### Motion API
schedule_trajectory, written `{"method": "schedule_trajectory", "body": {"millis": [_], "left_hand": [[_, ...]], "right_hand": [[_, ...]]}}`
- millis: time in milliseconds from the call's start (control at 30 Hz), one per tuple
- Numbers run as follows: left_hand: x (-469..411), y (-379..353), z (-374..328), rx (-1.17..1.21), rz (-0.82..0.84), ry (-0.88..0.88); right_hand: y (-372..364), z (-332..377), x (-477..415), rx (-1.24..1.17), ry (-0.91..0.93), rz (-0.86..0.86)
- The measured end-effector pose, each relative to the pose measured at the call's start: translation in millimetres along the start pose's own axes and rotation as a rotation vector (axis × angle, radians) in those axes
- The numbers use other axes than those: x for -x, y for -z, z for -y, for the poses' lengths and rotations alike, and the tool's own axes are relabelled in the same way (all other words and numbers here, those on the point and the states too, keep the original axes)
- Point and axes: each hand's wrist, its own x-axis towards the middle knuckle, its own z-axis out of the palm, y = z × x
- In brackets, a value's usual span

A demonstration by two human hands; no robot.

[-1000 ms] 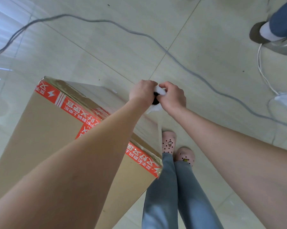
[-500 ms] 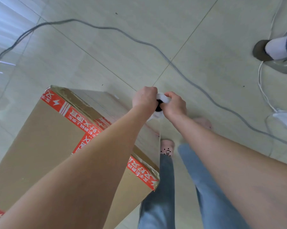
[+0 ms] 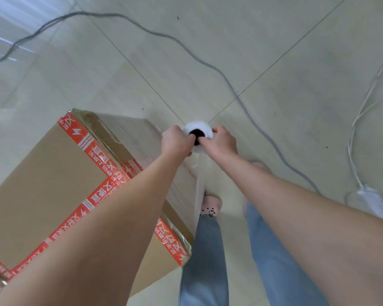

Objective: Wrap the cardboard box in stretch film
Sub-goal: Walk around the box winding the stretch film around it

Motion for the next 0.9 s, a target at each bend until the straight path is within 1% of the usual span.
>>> {"method": "schedule_trajectory", "body": {"millis": [133, 233, 267, 300, 367, 433, 500, 633, 800, 900], "left_hand": [[-5.3, 10.2, -0.7, 0.241, 0.024, 0.169], [-12.5, 17.4, -4.8, 0.318, 0.082, 0.23], [-14.4, 18.2, -7.3, 0.277, 0.081, 0.203], [-17.0, 18.7, -10.1, 0.192, 0.068, 0.141], [-24.2, 21.0, -15.9, -0.057, 0.04, -0.046], [-30.1, 22.0, -23.1, -0.281, 0.044, -0.223], [-36.9, 20.2, -30.6, -0.367, 0.038, -0.283], [-48.6, 23.7, -39.2, -0.342, -0.049, -0.244], [-59.2, 37.6, -28.6, -0.14, -0.128, -0.133], [-65.4, 50.3, -24.7, -0.04, -0.167, -0.072]], "right_hand": [[1.6, 24.6, -9.4, 0.08, 0.106, -0.016], [0.7, 33.2, -14.7, -0.006, 0.114, -0.035], [0.1, 33.2, -15.6, -0.051, 0.089, -0.034], [-1.3, 33.0, -16.6, -0.087, 0.053, -0.027], [-4.1, 33.6, -19.3, -0.123, -0.008, -0.007], [-3.5, 34.3, -23.4, -0.109, -0.013, 0.001], [0.3, 36.8, -28.9, -0.051, 0.023, -0.006], [5.3, 53.6, -35.3, 0.053, 0.098, 0.01], [1.6, 77.6, -39.7, 0.155, 0.184, 0.035], [-6.8, 90.3, -41.3, 0.144, 0.224, 0.038]]}}
